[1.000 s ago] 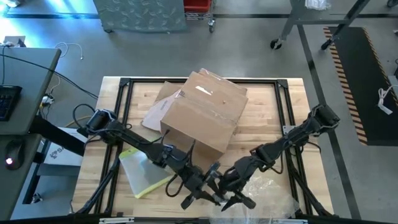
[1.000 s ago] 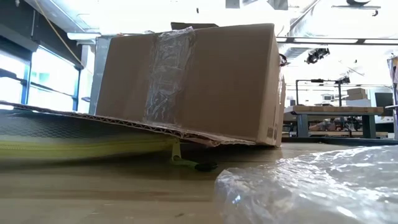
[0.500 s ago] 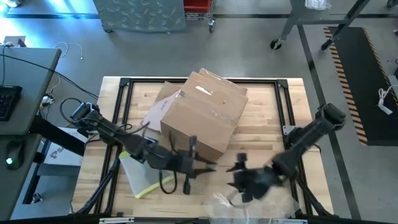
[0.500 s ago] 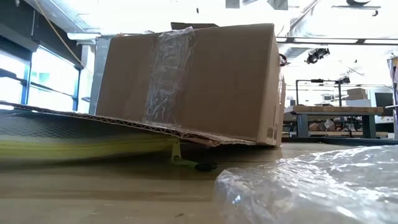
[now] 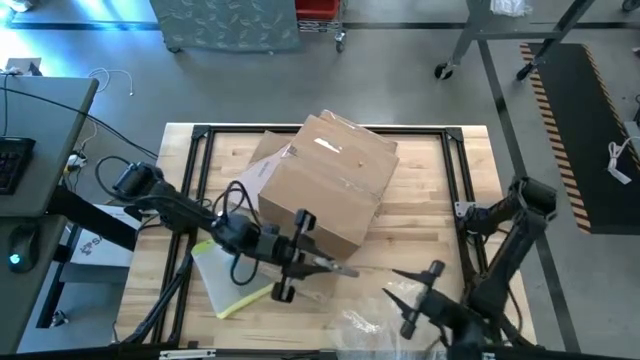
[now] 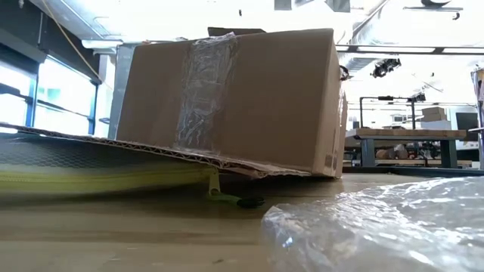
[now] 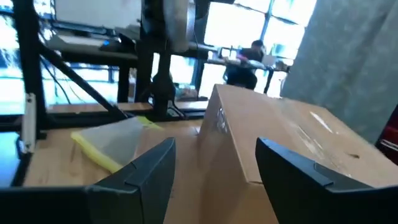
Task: Unpack boxes
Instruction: Break down the cardboard box using the silver cutter until it is fully flat
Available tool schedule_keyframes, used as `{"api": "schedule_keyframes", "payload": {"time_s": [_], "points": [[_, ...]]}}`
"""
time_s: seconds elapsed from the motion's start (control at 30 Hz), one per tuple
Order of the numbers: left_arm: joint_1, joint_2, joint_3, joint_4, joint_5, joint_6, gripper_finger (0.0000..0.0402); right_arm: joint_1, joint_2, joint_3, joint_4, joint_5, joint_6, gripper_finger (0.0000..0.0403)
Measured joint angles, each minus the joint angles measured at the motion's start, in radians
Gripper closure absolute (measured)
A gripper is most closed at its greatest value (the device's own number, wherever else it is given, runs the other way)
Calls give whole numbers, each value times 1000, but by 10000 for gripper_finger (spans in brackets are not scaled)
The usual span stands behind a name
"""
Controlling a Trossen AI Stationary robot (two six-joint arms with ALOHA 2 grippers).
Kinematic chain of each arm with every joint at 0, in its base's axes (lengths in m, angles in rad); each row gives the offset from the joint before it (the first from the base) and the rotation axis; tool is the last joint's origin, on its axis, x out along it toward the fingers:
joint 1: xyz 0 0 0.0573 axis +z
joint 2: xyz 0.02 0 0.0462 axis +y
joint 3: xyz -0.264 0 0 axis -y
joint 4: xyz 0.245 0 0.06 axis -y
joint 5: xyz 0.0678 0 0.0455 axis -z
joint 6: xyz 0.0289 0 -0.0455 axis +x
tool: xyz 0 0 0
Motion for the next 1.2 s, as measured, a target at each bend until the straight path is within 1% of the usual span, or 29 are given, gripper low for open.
{"api": "schedule_keyframes", "payload": {"time_s": [0.07, 0.17, 0.23, 0.3, 0.37, 0.4, 0.43, 0.47, 0.53, 0.6, 0.63, 0.8, 0.9, 0.97, 1.07, 1.13, 1.2], "points": [[10, 14, 2, 12, 0, -15, 348, -35, 2, 0, 113, -44, -155, 195], [20, 29, 0, 3, 5, -40, 348, -74, 2, 0, 372, -144, -531, 194], [21, 31, 0, 4, 5, -42, 348, -103, 2, 0, 567, -250, -778, 194], [20, 30, 1, 11, 9, -41, 348, -126, 2, 0, 750, -316, -977, 194], [20, 29, 1, 11, 32, -41, 348, -147, 1, 0, 877, -311, -1112, 194], [19, 30, 1, 9, 44, -42, 348, -154, 1, 0, 930, -290, -1178, 194], [17, 30, 1, 8, 49, -42, 348, -161, 1, 0, 970, -268, -1233, 194], [15, 30, 1, 9, 47, -40, 348, -169, 1, 0, 991, -268, -1264, 194], [9, 30, 1, 13, 46, -27, 348, -186, 1, 0, 992, -328, -1270, 194], [3, 30, 1, 11, 47, -17, 348, -208, 1, 0, 978, -425, -1226, 194], [3, 29, 1, 11, 48, -17, 348, -221, 1, 0, 973, -452, -1196, 194], [-4, 30, 1, 17, 46, -14, 349, -276, 1, 0, 916, -517, -1066, 210], [-5, 30, 1, 17, 46, 2, 349, -294, 1, 0, 905, -570, -1020, 240], [-7, 30, 1, 17, 42, 4, 349, -295, 1, 0, 898, -578, -1000, 273], [-8, 30, 1, 15, 32, 18, 349, -290, 1, 0, 902, -566, -987, 340], [-9, 30, 3, 7, 22, 38, 349, -277, 1, 0, 904, -543, -985, 343], [-8, 23, 3, -32, 7, 47, 341, -260, 1, 0, 892, -464, -968, 343]]}}
